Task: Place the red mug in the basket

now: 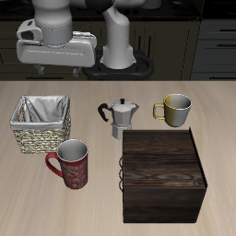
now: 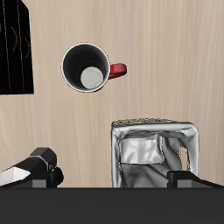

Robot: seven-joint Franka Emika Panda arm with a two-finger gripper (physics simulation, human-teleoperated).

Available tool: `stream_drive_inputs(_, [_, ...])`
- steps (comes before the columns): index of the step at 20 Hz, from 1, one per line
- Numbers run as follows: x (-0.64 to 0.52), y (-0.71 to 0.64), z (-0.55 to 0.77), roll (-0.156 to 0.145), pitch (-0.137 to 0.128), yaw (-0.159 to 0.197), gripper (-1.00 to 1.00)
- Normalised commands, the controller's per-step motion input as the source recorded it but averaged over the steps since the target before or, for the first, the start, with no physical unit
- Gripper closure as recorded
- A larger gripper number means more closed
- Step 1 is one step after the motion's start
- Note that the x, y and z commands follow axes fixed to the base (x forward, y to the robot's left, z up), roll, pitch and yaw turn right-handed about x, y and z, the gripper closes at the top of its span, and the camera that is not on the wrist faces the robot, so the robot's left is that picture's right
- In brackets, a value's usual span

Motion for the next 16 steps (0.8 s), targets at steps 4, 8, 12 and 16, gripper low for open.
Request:
stream_drive_inputs(4, [0.27,-0.19,0.03,-0.029,-0.045,-0.004,-1.00])
stream_drive_inputs(8, [0.26,-0.17,0.03,-0.030,-0.026,-0.016,-1.00])
stream_drive_inputs(12, [0.24,-0.16,0.13,-0.033,-0.032,-0.025,-1.00])
stream_drive_inputs(16, [0.27,-0.09,0.21,-0.048,-0.055,-0.018,-1.00])
